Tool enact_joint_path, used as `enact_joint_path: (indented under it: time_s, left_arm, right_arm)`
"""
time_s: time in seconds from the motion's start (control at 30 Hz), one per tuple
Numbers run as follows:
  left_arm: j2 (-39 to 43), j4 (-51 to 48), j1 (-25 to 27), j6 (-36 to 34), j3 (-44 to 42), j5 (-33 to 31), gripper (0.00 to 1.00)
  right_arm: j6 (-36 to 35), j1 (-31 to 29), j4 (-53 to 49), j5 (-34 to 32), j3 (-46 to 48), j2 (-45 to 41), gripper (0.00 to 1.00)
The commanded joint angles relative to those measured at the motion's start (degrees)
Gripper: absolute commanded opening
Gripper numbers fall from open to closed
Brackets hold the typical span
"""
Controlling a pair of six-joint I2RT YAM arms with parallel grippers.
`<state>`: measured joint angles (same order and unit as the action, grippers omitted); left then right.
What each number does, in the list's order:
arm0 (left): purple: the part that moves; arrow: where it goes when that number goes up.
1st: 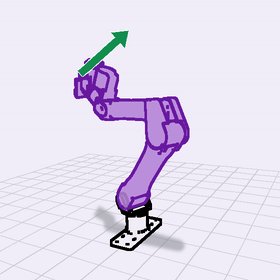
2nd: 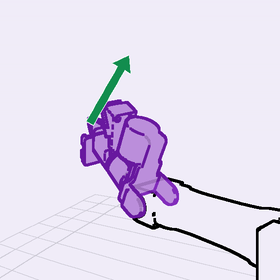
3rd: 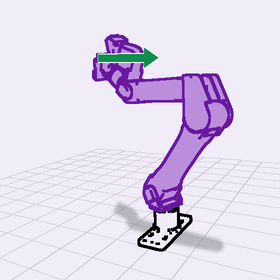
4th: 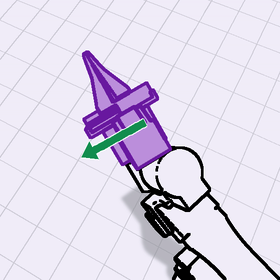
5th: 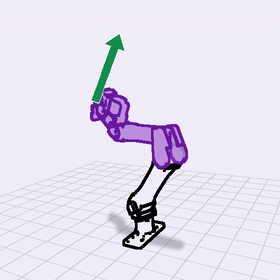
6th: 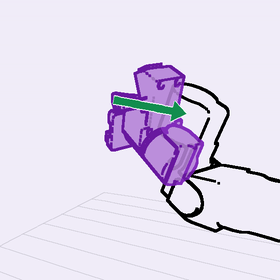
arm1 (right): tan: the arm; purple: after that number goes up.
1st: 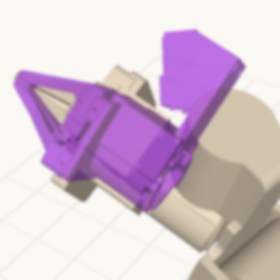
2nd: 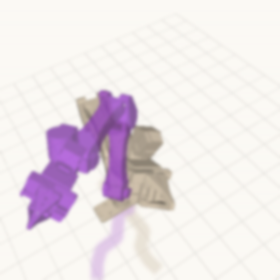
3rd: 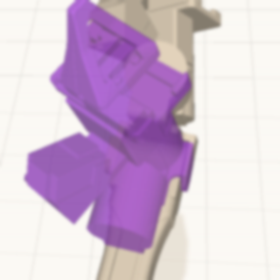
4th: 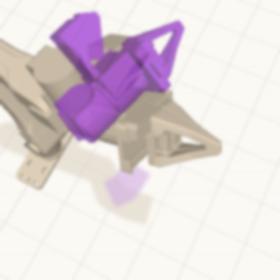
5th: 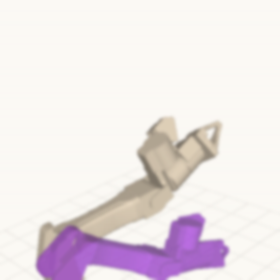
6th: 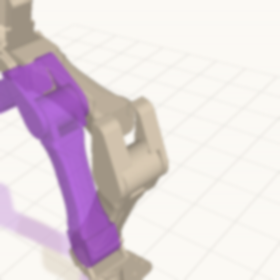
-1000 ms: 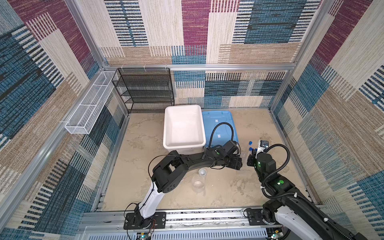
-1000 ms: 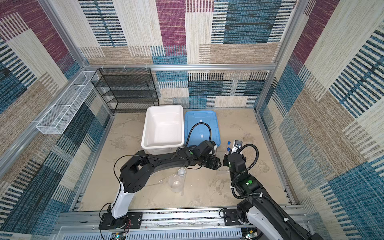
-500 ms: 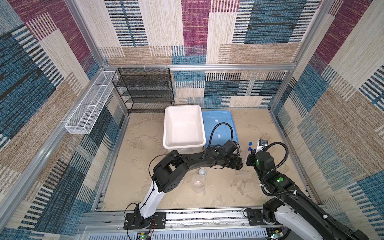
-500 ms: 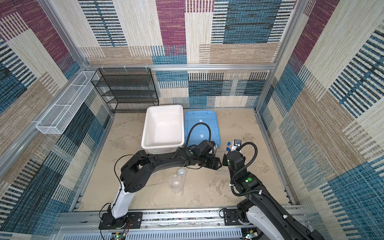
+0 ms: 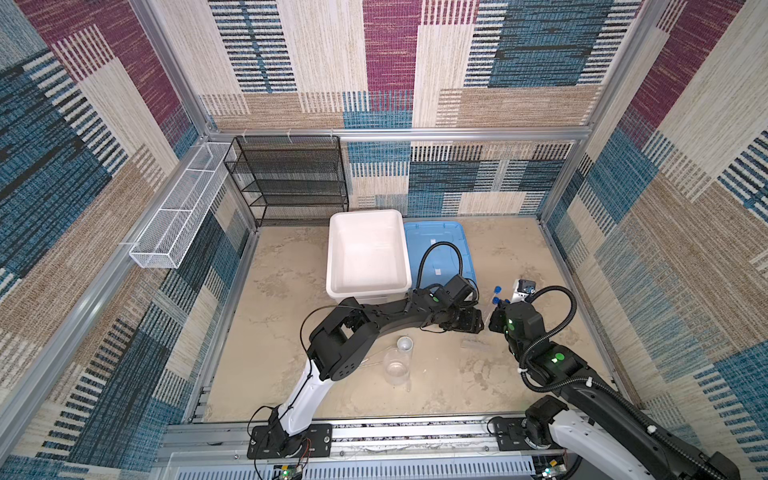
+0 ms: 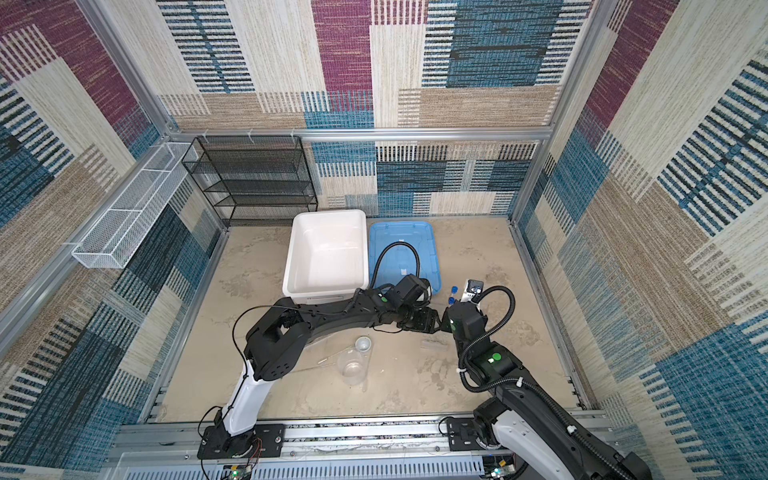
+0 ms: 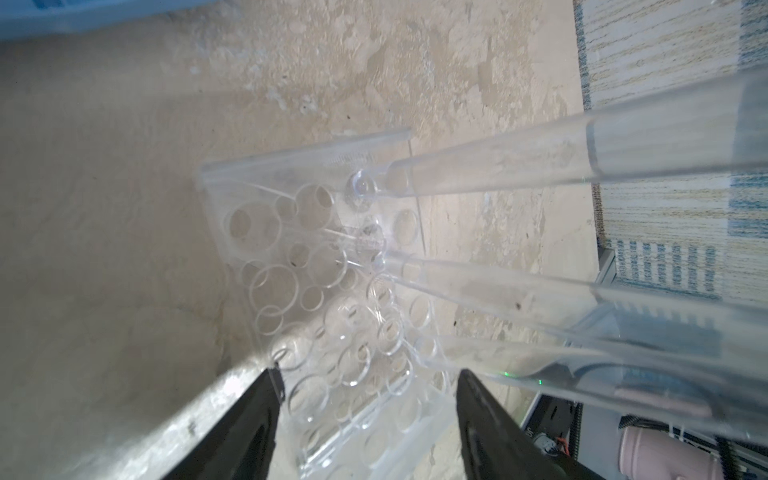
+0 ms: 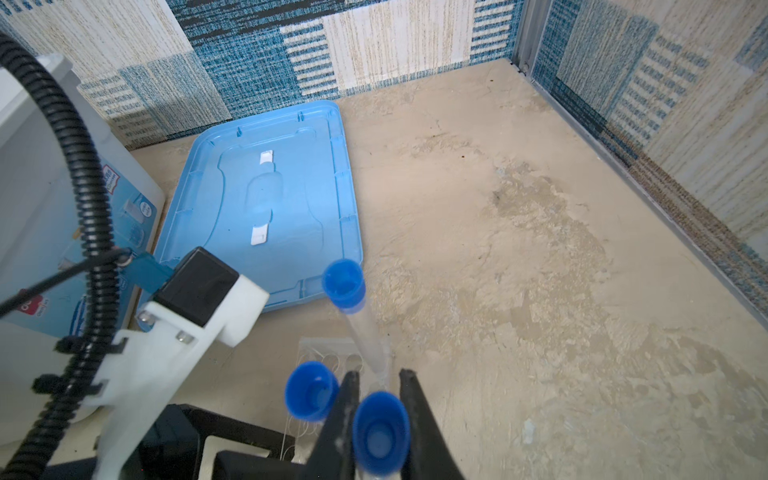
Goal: Organize the chemistry lab equipment
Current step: 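Lower the tube with the right gripper into the clear rack beside the others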
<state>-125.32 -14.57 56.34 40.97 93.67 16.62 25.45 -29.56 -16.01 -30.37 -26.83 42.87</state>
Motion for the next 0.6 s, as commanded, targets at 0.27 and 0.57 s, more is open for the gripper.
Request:
enact_joint_path:
  time_s: [0.27,0.57]
  left_arm:
    - [3.26,-1.20,-1.24,0.78,-4.59,-0.11,0.64]
    - [4.72,-1.34,-1.68,1.28,-5.97,0.51,0.63]
  right_arm:
    - [12.07,-11.18,-6.76,-10.58,-1.37,2.93,0.10]
    - [11.91,-18.24,-4.50,-20.81,-2.90,5.92,0.09]
